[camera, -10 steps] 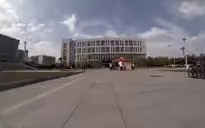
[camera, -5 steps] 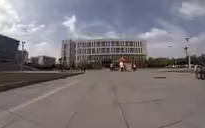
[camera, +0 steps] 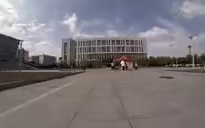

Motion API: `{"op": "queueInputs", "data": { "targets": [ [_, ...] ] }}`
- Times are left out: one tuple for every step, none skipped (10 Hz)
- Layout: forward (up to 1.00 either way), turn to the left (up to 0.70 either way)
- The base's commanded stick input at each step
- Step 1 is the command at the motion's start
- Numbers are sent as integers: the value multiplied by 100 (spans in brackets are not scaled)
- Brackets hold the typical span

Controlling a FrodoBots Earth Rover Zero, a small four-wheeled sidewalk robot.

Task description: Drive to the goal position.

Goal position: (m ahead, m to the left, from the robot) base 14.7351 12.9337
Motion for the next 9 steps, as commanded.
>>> {"op": "queueInputs", "data": {
  "targets": [
    [100, 0],
    [100, 0],
    [100, 0],
    [100, 0],
    [100, 0],
    [100, 0],
    [100, 0],
    [100, 0],
    [100, 0]
  ]
}}
